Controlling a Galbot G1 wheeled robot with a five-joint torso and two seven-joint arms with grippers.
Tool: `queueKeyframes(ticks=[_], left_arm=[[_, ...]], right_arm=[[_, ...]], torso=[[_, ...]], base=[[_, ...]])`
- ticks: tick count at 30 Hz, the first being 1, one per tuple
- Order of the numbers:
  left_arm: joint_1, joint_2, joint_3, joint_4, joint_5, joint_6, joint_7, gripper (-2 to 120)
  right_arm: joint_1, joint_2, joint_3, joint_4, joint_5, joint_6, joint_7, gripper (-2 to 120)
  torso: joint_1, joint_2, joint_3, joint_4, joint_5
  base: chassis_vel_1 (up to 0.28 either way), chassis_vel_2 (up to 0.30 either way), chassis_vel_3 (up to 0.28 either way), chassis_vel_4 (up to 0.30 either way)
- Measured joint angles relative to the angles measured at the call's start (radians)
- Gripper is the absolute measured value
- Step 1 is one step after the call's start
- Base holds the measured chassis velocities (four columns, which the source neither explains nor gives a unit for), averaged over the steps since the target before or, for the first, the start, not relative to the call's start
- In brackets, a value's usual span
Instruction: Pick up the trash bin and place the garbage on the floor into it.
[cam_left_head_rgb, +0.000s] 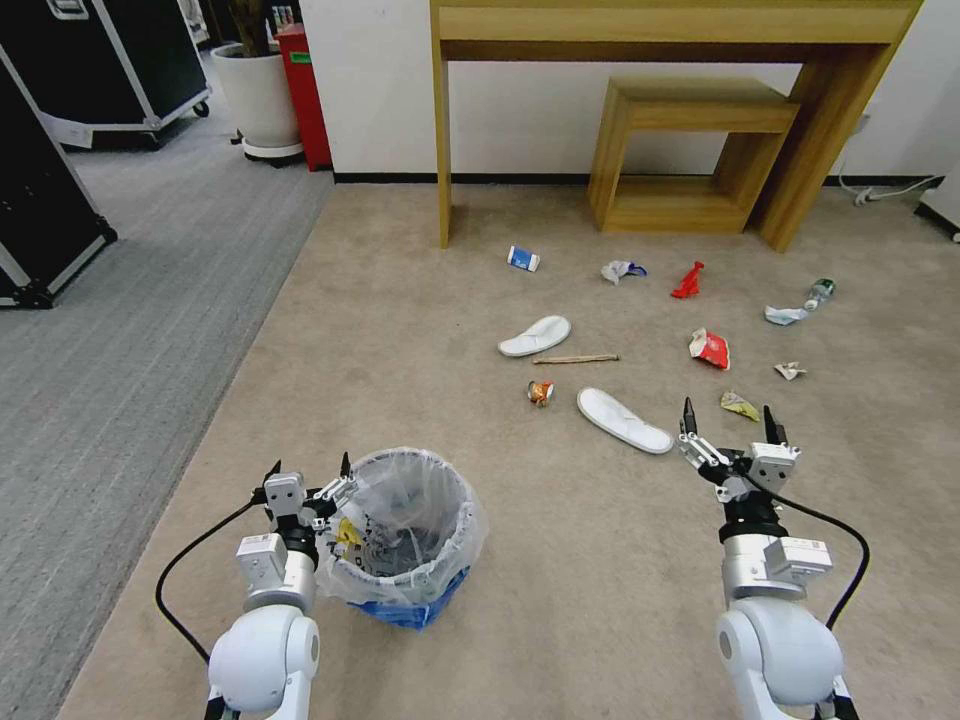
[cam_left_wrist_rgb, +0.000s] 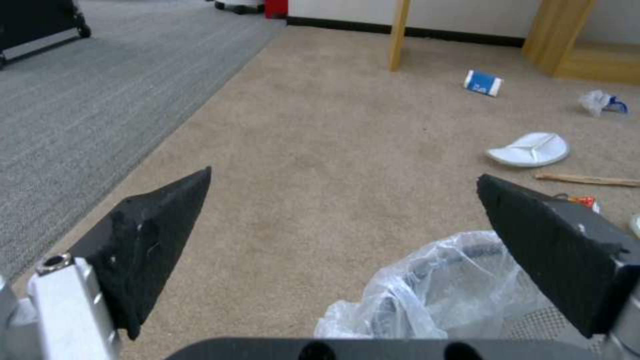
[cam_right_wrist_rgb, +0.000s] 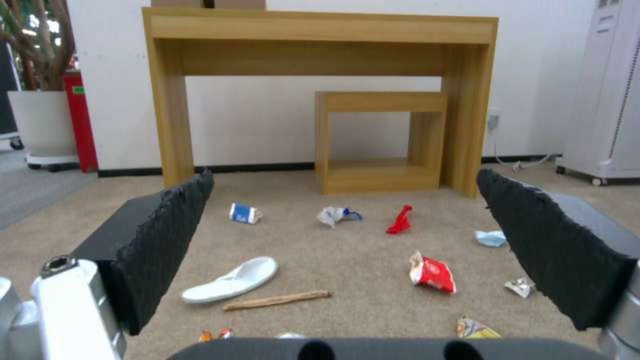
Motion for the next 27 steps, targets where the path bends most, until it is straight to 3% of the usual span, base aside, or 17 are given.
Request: queueKeyframes(ticks=[6, 8, 10, 11, 12, 14, 15, 18, 23, 24, 27], left_arm=[[-0.001, 0.019, 0.011, -0.001, -0.02, 0.034, -0.012, 100], [-0.001, 0.05, 0.023, -0.015, -0.08, 0.084, -0.037, 100], [0.006, 0.122, 0.053, -0.055, -0.22, 0.208, -0.103, 100], [0.006, 0.122, 0.053, -0.055, -0.22, 0.208, -0.103, 100], [0.008, 0.146, 0.06, -0.068, -0.259, 0.253, -0.127, 100], [0.012, 0.238, 0.075, -0.102, -0.393, 0.365, -0.219, 100], [0.012, 0.238, 0.075, -0.102, -0.393, 0.365, -0.219, 100], [0.016, 0.366, 0.087, -0.145, -0.593, 0.483, -0.347, 100], [0.0, 0.474, 0.101, -0.151, -0.798, 0.554, -0.465, 100], [0.0, 0.474, 0.101, -0.151, -0.798, 0.554, -0.465, 100], [-0.026, 0.505, 0.119, -0.142, -0.906, 0.571, -0.547, 100]], right_arm=[[0.001, -0.009, 0.0, 0.002, 0.01, -0.017, 0.002, 100], [0.001, -0.015, 0.0, 0.005, 0.017, -0.027, 0.004, 100], [-0.002, -0.021, 0.005, 0.006, 0.027, -0.032, 0.006, 100], [-0.002, -0.021, 0.005, 0.006, 0.027, -0.032, 0.006, 100], [-0.002, -0.022, 0.006, 0.007, 0.028, -0.032, 0.006, 100], [-0.002, -0.023, 0.009, 0.008, 0.031, -0.033, 0.007, 100], [-0.002, -0.023, 0.009, 0.008, 0.031, -0.033, 0.007, 100], [0.0, -0.02, 0.01, 0.008, 0.032, -0.034, 0.011, 100], [0.002, -0.01, 0.009, 0.008, 0.028, -0.035, 0.013, 100], [0.002, -0.01, 0.009, 0.008, 0.028, -0.035, 0.013, 100], [0.002, -0.005, 0.01, 0.008, 0.022, -0.036, 0.013, 100]], torso=[[0.0, 0.0, 0.0, 0.0, -0.0001], [0.0, 0.0, 0.0, 0.0001, 0.0], [0.0, 0.0, 0.0, 0.0, 0.0], [0.0, 0.0, 0.0, 0.0, 0.0], [0.0, 0.0, 0.0, 0.0, -0.0001], [0.0, 0.0, 0.0, -0.0001, -0.0003], [0.0, 0.0, 0.0, -0.0001, -0.0003], [0.0, 0.0, 0.0, 0.0001, -0.0001], [0.0, 0.0, 0.0, 0.0, -0.0002], [0.0, 0.0, 0.0, 0.0, -0.0002], [0.0, 0.0, 0.0, 0.0001, -0.0003]], base=[[0.0, 0.0, 0.0, 0.0], [0.0, 0.0, 0.0, 0.0], [0.0, 0.0, 0.0, 0.0], [0.0, 0.0, 0.0, 0.0], [0.0, 0.0, 0.0, 0.0], [0.0, 0.0, 0.0, 0.0], [0.0, 0.0, 0.0, 0.0], [0.0, 0.0, 0.0, 0.0], [0.0, 0.0, 0.0, 0.0], [0.0, 0.0, 0.0, 0.0], [0.0, 0.0, 0.0, 0.0]])
